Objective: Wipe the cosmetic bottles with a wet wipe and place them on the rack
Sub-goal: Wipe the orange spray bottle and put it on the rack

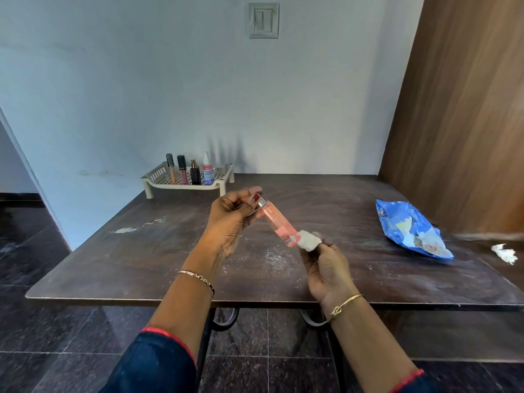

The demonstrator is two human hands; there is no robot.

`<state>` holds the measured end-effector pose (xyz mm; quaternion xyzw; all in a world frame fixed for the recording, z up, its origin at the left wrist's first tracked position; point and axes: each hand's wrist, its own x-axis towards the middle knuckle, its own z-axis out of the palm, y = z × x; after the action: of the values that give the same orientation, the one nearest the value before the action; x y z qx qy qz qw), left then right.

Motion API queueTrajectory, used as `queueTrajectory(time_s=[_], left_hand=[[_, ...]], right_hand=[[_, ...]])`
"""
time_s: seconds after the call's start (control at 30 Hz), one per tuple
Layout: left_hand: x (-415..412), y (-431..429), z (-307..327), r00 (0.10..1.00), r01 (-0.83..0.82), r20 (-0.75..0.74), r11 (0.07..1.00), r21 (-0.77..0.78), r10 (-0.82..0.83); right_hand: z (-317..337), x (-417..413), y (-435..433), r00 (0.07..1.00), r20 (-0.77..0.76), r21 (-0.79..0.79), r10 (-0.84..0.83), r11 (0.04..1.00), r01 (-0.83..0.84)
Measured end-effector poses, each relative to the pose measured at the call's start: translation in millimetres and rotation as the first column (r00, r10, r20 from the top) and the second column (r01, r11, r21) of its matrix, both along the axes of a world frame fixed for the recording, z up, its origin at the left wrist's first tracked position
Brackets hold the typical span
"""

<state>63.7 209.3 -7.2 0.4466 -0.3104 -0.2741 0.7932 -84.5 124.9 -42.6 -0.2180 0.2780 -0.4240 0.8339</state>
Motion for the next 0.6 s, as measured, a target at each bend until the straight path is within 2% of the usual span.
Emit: queueTrajectory(time_s=[0.1, 0.17, 0.23, 0.3, 0.4, 0.5, 0.6], left_hand=[[3, 2, -3, 0.998, 0.048, 0.039, 0.999, 0.019, -0.048], [0, 1, -6, 0.994, 0.074, 0.074, 0.996, 0.05, -0.078], [-7, -3, -7, 0.992, 0.067, 0.105, 0.995, 0.068, -0.074], [-13, -8, -7, 0.99, 0.041, 0.13, 0.998, 0.055, -0.047], [-19, -11, -7, 0.987, -0.005, 0.162, 0.999, 0.045, -0.002], [-25, -14, -11, 0.992, -0.03, 0.124, 0.998, 0.058, 0.023], [-29, -16, -11, 0.997, -0.066, 0.034, 0.996, 0.058, 0.064]], right_hand=[[10, 0, -9, 0.996, -0.001, -0.139, -0.095, 0.986, 0.094], [19, 1, -7, 0.996, -0.031, -0.342, -0.082, 0.937, 0.067], [23, 7, 0, 0.985, -0.157, -0.602, -0.066, 0.797, -0.042], [21, 12, 9, 0.947, -0.296, -0.775, -0.123, 0.611, -0.163], [10, 18, 12, 0.884, -0.329, -0.888, -0.332, 0.428, -0.17], [2, 15, 9, 0.841, -0.331, -0.916, -0.427, 0.361, -0.177], [-3, 9, 9, 0.761, -0.361, -0.925, -0.539, 0.314, -0.216]])
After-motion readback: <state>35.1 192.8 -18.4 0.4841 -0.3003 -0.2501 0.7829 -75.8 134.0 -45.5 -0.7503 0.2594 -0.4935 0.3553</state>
